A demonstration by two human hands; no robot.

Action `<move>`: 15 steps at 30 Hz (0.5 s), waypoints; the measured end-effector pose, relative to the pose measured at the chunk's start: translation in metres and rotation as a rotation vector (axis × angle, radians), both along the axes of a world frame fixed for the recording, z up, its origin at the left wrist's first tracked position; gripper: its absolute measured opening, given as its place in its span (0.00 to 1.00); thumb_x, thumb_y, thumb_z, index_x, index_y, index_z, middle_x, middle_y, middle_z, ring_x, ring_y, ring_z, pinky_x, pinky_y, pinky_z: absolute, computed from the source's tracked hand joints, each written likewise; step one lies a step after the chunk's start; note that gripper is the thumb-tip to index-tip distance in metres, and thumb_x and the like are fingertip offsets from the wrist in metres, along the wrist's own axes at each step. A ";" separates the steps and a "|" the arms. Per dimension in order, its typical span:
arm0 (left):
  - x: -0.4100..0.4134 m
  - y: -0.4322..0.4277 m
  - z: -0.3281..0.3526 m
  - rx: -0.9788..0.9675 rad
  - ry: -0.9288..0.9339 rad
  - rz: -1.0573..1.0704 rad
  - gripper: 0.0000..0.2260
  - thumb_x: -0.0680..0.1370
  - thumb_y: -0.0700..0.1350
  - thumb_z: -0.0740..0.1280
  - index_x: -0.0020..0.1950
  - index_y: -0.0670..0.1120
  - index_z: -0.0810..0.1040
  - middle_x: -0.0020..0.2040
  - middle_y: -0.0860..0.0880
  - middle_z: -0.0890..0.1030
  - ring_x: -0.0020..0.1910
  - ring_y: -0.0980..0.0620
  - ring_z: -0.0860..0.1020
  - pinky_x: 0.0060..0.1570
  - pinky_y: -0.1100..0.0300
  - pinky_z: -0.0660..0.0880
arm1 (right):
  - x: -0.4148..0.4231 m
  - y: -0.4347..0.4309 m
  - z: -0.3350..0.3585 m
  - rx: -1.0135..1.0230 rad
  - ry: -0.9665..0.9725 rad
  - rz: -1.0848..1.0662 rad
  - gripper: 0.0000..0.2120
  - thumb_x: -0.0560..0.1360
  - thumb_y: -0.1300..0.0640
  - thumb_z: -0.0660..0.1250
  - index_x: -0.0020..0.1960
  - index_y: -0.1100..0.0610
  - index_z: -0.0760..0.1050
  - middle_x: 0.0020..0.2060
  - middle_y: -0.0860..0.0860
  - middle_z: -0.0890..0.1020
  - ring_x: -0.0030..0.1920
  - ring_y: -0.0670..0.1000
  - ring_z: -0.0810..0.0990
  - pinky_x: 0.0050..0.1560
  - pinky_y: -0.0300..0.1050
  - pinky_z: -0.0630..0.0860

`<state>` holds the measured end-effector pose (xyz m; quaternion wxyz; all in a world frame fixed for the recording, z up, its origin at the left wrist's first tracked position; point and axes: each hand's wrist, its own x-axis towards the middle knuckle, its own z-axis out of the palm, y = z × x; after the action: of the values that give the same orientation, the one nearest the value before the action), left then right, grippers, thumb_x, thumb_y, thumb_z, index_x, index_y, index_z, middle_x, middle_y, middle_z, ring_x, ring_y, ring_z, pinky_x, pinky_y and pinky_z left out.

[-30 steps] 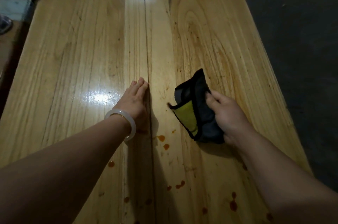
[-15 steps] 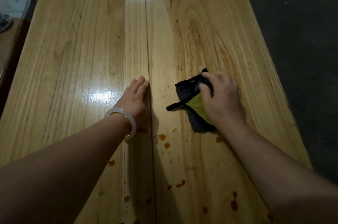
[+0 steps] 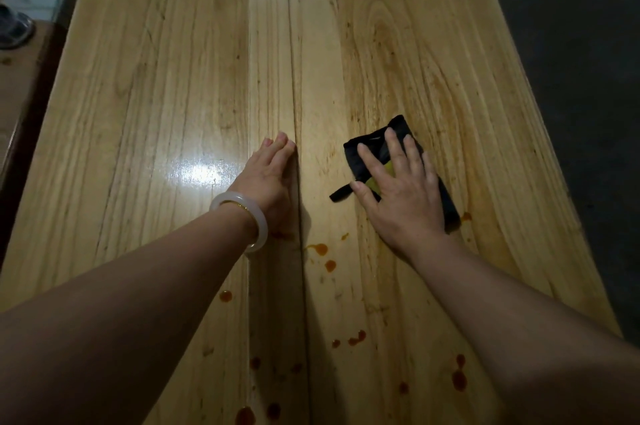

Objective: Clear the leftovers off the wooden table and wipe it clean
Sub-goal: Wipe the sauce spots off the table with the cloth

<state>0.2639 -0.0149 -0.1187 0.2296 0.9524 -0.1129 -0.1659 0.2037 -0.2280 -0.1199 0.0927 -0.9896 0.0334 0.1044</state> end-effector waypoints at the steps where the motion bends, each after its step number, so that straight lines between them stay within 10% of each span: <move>1: 0.001 0.001 0.000 -0.005 0.003 -0.001 0.26 0.81 0.38 0.55 0.78 0.49 0.52 0.78 0.53 0.48 0.77 0.53 0.44 0.71 0.63 0.41 | -0.003 0.001 0.000 0.015 -0.021 0.012 0.27 0.81 0.36 0.44 0.78 0.38 0.45 0.79 0.49 0.38 0.78 0.51 0.35 0.77 0.56 0.38; 15: 0.013 0.015 -0.001 -0.129 0.065 -0.052 0.27 0.78 0.32 0.58 0.76 0.46 0.57 0.78 0.50 0.53 0.77 0.51 0.47 0.72 0.63 0.44 | -0.065 0.035 -0.001 0.105 -0.101 0.616 0.24 0.81 0.38 0.52 0.76 0.40 0.61 0.80 0.50 0.54 0.80 0.53 0.47 0.77 0.59 0.53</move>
<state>0.2764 -0.0001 -0.1197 0.2896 0.9265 -0.1403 -0.1950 0.1383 -0.1932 -0.1207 0.1091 -0.9510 -0.2781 0.0801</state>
